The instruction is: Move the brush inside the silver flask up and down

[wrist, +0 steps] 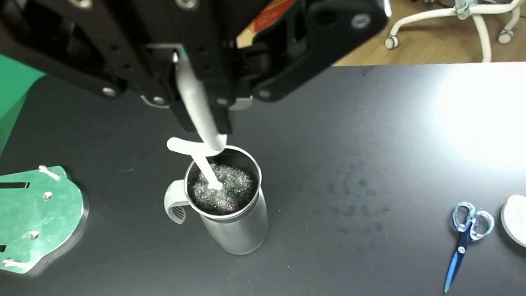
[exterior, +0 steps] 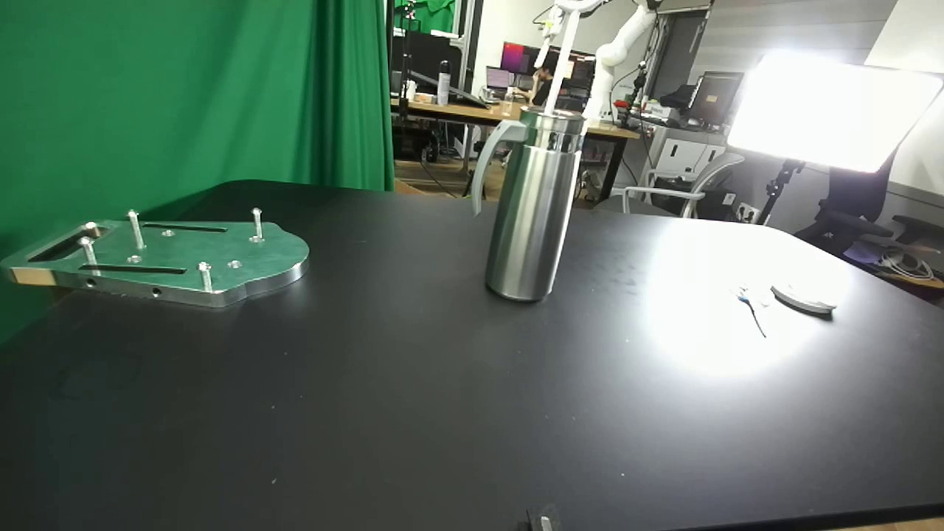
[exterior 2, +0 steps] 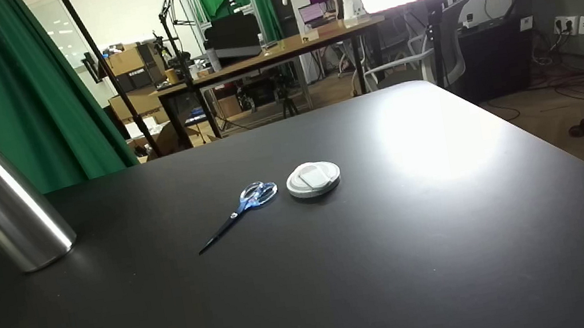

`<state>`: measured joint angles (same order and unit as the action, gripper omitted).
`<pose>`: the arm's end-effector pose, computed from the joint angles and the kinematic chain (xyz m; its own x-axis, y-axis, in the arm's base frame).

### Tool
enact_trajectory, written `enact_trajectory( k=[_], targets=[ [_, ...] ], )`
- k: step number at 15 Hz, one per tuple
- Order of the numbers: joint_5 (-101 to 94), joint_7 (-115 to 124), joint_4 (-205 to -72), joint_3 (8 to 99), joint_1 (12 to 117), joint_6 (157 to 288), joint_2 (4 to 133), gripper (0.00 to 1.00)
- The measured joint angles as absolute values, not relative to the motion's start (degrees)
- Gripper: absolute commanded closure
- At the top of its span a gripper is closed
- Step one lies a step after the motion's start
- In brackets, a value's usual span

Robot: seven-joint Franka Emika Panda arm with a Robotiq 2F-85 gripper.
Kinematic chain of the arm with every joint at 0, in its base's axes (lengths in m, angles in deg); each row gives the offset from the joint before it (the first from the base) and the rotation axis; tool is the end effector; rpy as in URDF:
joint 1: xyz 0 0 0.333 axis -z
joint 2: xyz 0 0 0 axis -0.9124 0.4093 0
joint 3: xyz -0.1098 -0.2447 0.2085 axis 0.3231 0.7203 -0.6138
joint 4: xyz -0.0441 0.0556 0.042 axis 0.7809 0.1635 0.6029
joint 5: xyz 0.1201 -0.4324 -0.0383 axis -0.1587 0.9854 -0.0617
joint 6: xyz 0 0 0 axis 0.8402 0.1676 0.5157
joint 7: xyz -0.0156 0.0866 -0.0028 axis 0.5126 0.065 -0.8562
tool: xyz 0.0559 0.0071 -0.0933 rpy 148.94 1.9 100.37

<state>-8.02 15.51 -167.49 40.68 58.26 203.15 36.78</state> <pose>0.5172 0.1633 0.5415 0.9888 0.0070 0.1489 0.0118 -0.9994 -0.0315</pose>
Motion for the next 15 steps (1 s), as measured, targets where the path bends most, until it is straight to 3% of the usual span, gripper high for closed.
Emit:
enact_trajectory(
  k=[15],
  targets=[
    [-7.1, 15.51, -167.7, 39.73, 58.26, 201.67, 39.46, 0.96]
  ],
)
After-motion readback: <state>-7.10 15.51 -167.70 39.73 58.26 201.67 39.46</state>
